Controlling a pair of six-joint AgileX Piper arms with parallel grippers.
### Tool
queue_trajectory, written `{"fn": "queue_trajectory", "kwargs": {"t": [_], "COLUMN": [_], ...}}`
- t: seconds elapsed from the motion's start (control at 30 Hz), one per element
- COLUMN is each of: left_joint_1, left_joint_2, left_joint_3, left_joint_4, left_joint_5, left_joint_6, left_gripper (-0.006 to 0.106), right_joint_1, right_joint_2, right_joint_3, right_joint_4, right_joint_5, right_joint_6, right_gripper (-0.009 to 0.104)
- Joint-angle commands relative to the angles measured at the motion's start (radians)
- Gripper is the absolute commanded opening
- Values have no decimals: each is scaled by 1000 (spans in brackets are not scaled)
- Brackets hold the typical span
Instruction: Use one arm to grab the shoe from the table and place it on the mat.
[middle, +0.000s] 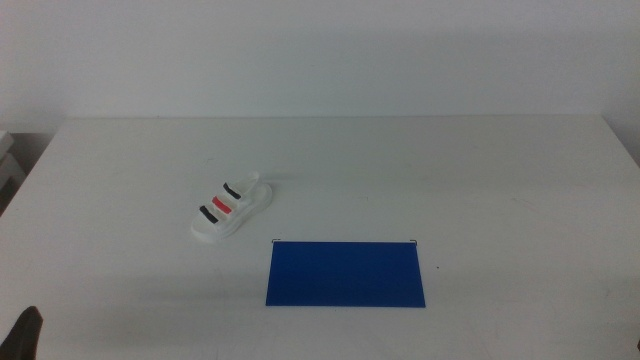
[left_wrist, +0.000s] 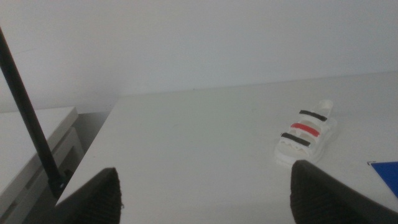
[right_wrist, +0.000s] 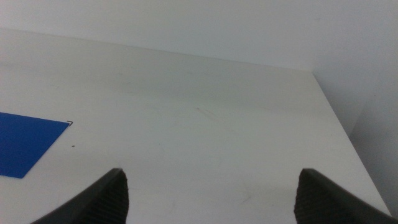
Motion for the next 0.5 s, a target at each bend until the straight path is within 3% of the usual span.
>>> {"fn": "queue_trajectory", "kwargs": {"t": [0.0, 0.47], "left_joint_1": [-8, -50], "left_joint_2": [0, 414], "left_joint_3": [-10, -454], "left_joint_4": [-8, -7], "left_joint_5": [-92, 75], "left_joint_6": [-16, -19], "left_gripper": [94, 94], "right_joint_1": [-1, -1], "right_joint_2": [4, 4], "right_joint_3": [5, 5], "right_joint_4": [-10, -10], "right_joint_5": [-73, -73], "right_joint_6": [-10, -10], "right_gripper": [78, 78]}}
